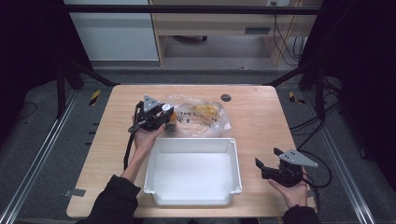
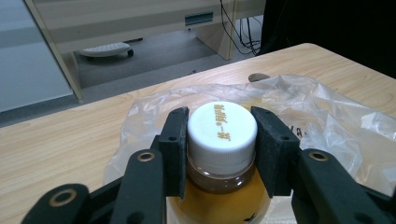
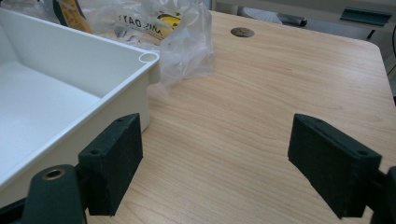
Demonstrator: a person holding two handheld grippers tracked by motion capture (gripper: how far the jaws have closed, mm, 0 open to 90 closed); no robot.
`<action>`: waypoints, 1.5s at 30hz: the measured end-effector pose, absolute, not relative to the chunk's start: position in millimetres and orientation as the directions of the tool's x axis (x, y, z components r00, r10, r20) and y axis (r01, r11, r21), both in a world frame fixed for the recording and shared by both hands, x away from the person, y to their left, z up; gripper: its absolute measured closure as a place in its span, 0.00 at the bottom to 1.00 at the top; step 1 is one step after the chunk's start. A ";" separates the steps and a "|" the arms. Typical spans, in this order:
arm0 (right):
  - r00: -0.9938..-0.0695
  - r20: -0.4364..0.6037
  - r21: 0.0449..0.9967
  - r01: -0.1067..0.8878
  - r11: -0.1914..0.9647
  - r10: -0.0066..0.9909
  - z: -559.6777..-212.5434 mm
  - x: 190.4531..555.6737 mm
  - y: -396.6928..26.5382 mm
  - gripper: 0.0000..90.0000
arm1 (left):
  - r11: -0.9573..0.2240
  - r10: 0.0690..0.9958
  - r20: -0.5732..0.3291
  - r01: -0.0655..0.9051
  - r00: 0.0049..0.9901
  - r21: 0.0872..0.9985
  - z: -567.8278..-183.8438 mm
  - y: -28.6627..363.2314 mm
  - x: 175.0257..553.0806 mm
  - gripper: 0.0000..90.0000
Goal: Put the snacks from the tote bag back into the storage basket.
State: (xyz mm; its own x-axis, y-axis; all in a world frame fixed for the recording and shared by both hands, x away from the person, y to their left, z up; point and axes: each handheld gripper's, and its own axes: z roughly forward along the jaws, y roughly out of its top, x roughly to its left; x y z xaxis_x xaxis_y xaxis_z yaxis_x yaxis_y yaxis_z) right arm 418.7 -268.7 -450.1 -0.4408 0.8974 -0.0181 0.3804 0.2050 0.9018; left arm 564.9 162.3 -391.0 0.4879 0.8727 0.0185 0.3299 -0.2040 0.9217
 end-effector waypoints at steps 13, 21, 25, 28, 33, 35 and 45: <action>-0.437 -0.019 0.903 0.378 0.203 0.899 -449.7 418.6 -269.1 0.20 | -0.171 0.877 0.004 0.302 0.481 0.938 -368.6 167.2 555.1 0.65; -0.436 -0.020 0.903 0.378 0.204 0.900 -449.7 418.6 -269.2 0.20 | -0.154 0.873 -0.002 0.280 0.487 0.948 -355.3 166.7 552.3 0.65; -0.438 -0.020 0.904 0.376 0.204 0.899 -449.7 418.7 -269.2 0.20 | -0.152 0.873 0.002 0.267 0.489 0.952 -347.2 166.5 549.9 0.65; -0.438 -0.021 0.904 0.376 0.204 0.899 -449.6 418.6 -269.3 0.20 | -0.142 0.873 -0.004 0.262 0.488 0.955 -341.2 167.3 547.9 0.65; -0.438 -0.021 0.904 0.376 0.204 0.899 -449.6 418.6 -269.3 0.20 | -0.130 0.872 -0.009 0.249 0.489 0.960 -331.3 169.9 544.7 0.65; -0.438 -0.021 0.904 0.376 0.204 0.899 -449.5 418.6 -269.3 0.20 | -0.126 0.873 -0.008 0.243 0.488 0.962 -328.1 170.5 543.5 0.65; -0.436 -0.018 0.903 0.379 0.201 0.900 -449.8 419.0 -269.4 0.20 | -0.123 0.865 -0.002 0.215 0.502 0.969 -307.8 169.7 533.2 0.65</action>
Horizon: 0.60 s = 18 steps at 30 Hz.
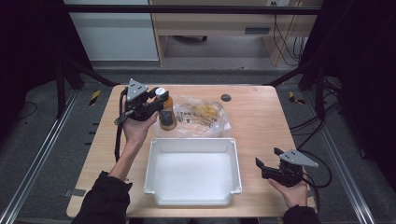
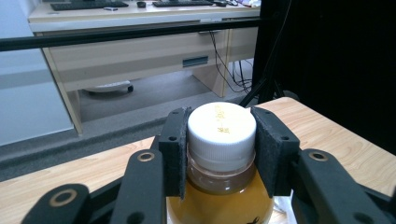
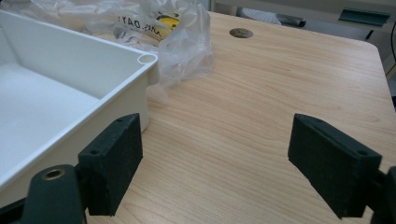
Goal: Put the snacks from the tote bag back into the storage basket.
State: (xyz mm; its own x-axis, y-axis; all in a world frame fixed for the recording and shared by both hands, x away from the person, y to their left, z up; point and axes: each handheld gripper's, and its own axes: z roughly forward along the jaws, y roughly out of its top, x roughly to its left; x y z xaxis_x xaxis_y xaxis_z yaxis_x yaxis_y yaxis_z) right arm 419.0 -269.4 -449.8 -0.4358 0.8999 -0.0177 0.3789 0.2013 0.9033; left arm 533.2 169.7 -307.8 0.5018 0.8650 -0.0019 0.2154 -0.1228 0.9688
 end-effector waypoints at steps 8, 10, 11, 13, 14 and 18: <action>-0.434 -0.019 0.905 0.376 0.200 0.901 -449.2 418.3 -270.0 0.20 | -0.123 0.848 -0.002 0.201 0.530 0.972 -298.6 166.0 519.1 0.65; -0.433 -0.019 0.905 0.376 0.200 0.901 -449.1 418.2 -270.1 0.20 | -0.120 0.844 -0.005 0.198 0.536 0.973 -296.2 165.6 515.7 0.65; -0.433 -0.019 0.905 0.376 0.200 0.901 -449.1 418.3 -270.1 0.20 | -0.121 0.843 -0.002 0.193 0.538 0.974 -294.3 165.6 513.4 0.65; -0.434 -0.019 0.904 0.376 0.200 0.901 -449.2 418.4 -270.0 0.20 | -0.127 0.842 0.006 0.187 0.540 0.974 -291.3 165.7 509.8 0.65; -0.434 -0.019 0.904 0.376 0.201 0.901 -449.2 418.3 -269.9 0.20 | -0.129 0.842 0.009 0.185 0.540 0.974 -290.0 165.9 508.2 0.65; -0.433 -0.021 0.905 0.374 0.201 0.901 -448.8 417.8 -270.4 0.20 | -0.133 0.842 0.016 0.179 0.539 0.975 -287.0 167.6 500.1 0.65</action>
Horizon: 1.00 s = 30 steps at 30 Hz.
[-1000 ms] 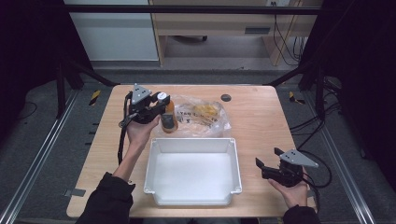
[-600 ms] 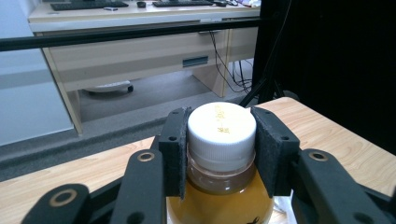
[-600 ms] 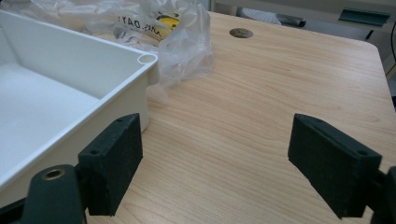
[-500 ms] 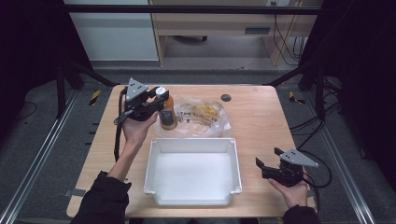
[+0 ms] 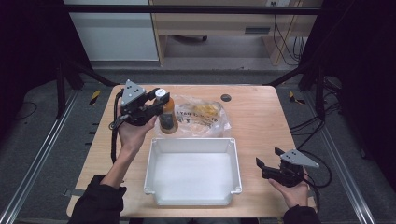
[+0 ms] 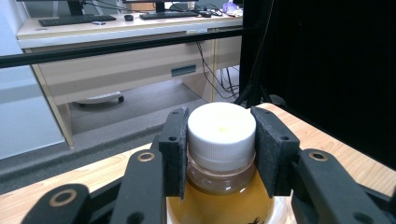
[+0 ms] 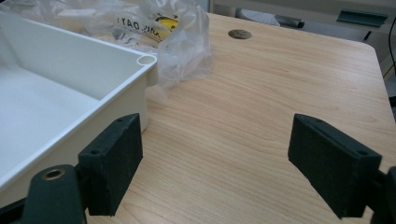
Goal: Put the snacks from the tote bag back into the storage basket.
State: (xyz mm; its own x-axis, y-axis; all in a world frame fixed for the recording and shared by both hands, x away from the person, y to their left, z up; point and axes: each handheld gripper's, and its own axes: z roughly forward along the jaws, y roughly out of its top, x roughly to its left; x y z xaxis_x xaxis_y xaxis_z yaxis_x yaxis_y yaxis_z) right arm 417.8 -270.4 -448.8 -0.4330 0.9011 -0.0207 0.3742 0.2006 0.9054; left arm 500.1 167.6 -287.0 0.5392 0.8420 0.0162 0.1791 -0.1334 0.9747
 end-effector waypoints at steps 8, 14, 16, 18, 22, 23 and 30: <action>-0.435 -0.023 0.904 0.375 0.204 0.900 -449.0 417.7 -270.2 0.20 | -0.138 0.837 0.018 0.180 0.547 0.974 -291.6 172.9 488.1 0.65; -0.435 -0.025 0.904 0.375 0.206 0.900 -449.1 417.7 -269.9 0.20 | -0.133 0.831 0.011 0.179 0.556 0.975 -296.8 178.5 474.7 0.65; -0.435 -0.024 0.904 0.376 0.206 0.900 -449.2 417.6 -269.8 0.20 | -0.140 0.828 0.017 0.177 0.561 0.974 -298.8 179.2 470.7 0.65; -0.434 -0.024 0.904 0.375 0.205 0.901 -449.0 417.3 -269.9 0.20 | -0.142 0.826 0.019 0.176 0.563 0.974 -300.8 179.3 466.9 0.65; -0.433 -0.024 0.905 0.374 0.205 0.901 -448.9 416.9 -269.9 0.20 | -0.149 0.819 0.022 0.175 0.573 0.973 -307.8 180.6 457.7 0.65; -0.434 -0.025 0.905 0.373 0.205 0.900 -448.9 416.9 -269.8 0.20 | -0.150 0.818 0.021 0.177 0.575 0.973 -309.2 180.8 455.9 0.65; -0.435 -0.024 0.905 0.374 0.205 0.900 -449.0 416.5 -269.6 0.20 | -0.159 0.808 0.020 0.185 0.588 0.970 -323.4 181.2 442.9 0.65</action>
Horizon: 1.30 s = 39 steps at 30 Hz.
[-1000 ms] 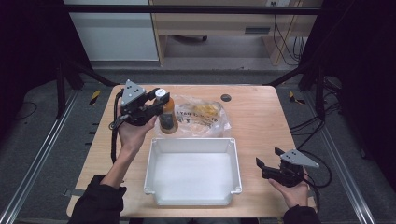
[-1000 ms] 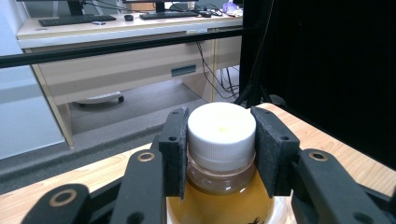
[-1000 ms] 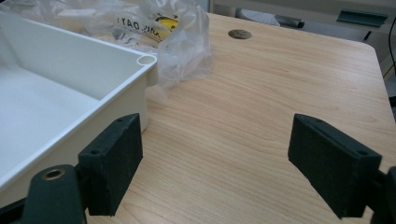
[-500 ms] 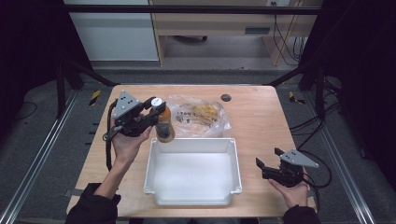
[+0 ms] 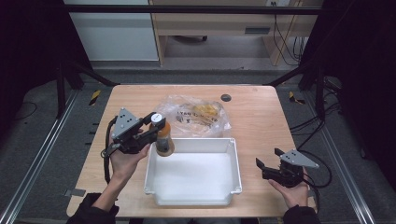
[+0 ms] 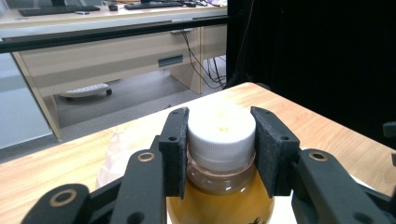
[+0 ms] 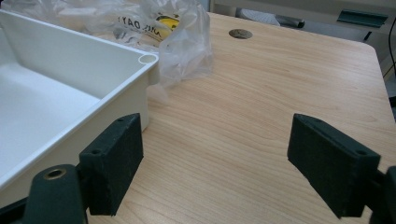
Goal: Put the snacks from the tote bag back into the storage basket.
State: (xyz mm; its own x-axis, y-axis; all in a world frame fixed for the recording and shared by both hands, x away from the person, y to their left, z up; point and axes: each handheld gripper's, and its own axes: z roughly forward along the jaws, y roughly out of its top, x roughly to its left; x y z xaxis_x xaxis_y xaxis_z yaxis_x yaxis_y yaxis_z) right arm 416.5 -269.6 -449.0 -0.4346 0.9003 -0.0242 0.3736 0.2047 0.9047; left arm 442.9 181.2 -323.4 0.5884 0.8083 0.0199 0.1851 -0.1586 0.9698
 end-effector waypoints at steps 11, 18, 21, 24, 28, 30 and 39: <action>-0.439 -0.029 0.902 0.376 0.213 0.898 -449.9 416.4 -268.6 0.21 | -0.179 0.803 0.014 0.219 0.596 0.959 -348.2 182.1 436.7 0.65; -0.441 -0.030 0.901 0.377 0.216 0.897 -450.1 416.0 -268.2 0.21 | -0.194 0.801 0.009 0.245 0.599 0.950 -360.7 182.3 433.7 0.65; -0.441 -0.031 0.901 0.377 0.216 0.897 -450.1 415.6 -268.0 0.21 | -0.203 0.799 0.008 0.257 0.601 0.945 -366.3 182.6 431.9 0.65; -0.444 -0.031 0.900 0.377 0.218 0.896 -450.3 415.3 -267.7 0.21 | -0.209 0.800 0.007 0.267 0.600 0.941 -371.7 184.0 429.3 0.65; -0.445 -0.033 0.899 0.378 0.221 0.895 -450.6 415.3 -267.4 0.21 | -0.214 0.805 0.001 0.287 0.594 0.934 -379.7 187.3 428.3 0.65; -0.446 -0.030 0.899 0.378 0.219 0.895 -450.5 415.0 -267.2 0.21 | -0.221 0.806 0.005 0.293 0.592 0.930 -383.0 188.2 429.0 0.65; -0.447 -0.035 0.899 0.377 0.224 0.894 -450.6 414.9 -267.2 0.21 | -0.238 0.812 0.006 0.322 0.584 0.916 -393.2 190.5 431.7 0.65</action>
State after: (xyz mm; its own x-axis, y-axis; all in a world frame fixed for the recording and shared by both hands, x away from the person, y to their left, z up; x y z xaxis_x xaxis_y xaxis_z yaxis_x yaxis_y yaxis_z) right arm 414.9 -267.2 -450.6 -0.4470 0.8939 -0.0349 0.3770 0.2236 0.8988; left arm 431.7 190.5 -393.2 0.5840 0.8117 0.0059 0.3222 -0.2384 0.9161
